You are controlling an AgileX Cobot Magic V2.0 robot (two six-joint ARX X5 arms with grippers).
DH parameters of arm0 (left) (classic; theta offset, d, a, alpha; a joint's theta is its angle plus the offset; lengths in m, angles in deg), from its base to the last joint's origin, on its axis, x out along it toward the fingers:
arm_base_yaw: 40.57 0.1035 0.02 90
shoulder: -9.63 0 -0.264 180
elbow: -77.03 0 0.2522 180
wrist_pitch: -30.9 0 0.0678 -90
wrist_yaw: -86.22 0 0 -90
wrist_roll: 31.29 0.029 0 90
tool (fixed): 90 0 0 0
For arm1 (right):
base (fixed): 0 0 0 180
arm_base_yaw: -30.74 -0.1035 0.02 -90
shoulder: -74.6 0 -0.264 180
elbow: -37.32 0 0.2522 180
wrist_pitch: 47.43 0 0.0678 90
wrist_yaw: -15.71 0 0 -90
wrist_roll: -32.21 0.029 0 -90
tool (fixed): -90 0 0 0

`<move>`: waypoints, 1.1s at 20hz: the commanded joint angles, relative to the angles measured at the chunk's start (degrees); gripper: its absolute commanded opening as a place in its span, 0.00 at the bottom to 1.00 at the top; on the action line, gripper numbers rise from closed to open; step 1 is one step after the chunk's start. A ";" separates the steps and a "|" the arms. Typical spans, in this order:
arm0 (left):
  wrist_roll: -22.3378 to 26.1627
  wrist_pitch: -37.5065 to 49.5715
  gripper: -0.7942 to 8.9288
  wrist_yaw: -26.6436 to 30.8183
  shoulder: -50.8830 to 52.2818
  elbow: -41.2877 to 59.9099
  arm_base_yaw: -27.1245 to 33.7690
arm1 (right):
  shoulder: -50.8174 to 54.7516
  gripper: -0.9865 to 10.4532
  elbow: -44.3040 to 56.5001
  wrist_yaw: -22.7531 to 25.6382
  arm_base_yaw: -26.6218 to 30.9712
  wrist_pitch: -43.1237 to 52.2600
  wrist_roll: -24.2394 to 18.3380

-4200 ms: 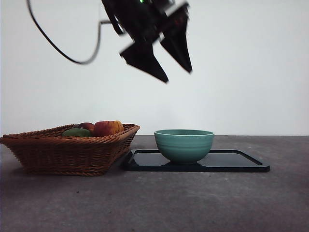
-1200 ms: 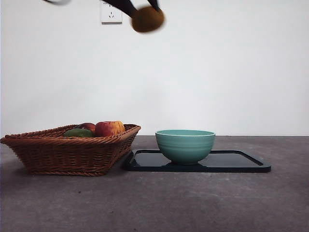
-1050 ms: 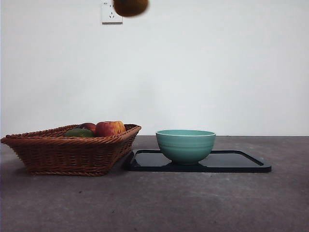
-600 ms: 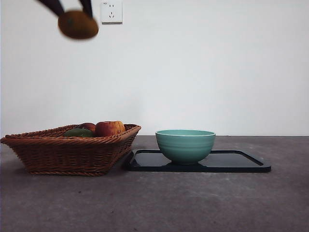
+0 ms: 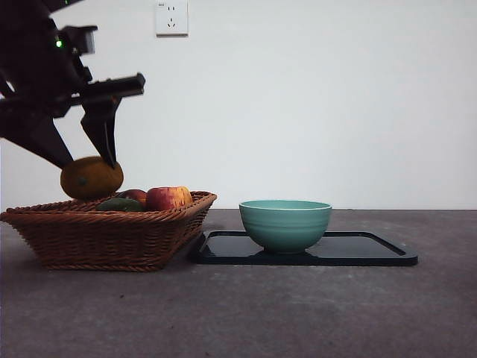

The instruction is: Pick up the wifruite, put it on the bowl, pick up the plate, put it on desk

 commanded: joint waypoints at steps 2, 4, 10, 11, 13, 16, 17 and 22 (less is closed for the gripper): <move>0.92 2.43 0.27 0.28 -5.73 -0.44 0.00 | -0.24 0.29 -0.50 0.07 -0.28 0.59 -0.20; 0.92 3.78 0.27 0.24 -9.31 -0.44 -0.02 | -0.24 0.29 -0.50 0.04 -0.28 0.59 0.02; 0.92 5.70 0.36 -0.15 -12.70 -0.46 -0.02 | -0.24 0.29 -0.50 0.22 -0.28 0.57 0.46; 0.92 5.27 0.44 -0.17 -12.70 -0.46 -0.02 | -0.24 0.29 -0.50 0.22 -0.31 0.57 0.68; 0.92 5.18 0.47 -2.82 -12.59 -0.52 -0.07 | -0.24 0.29 -0.50 0.22 -0.31 0.57 0.83; 0.94 4.46 0.47 -3.10 -9.81 -0.74 -0.09 | -0.24 0.29 -0.50 0.20 -0.31 0.57 1.09; 1.33 3.63 0.47 -3.10 -7.82 -0.74 -0.09 | -0.24 0.29 -0.50 0.20 -0.31 0.57 1.09; 5.38 -4.83 0.47 -5.14 6.47 -0.74 -1.20 | -0.31 0.29 -0.50 0.42 -0.28 0.66 1.07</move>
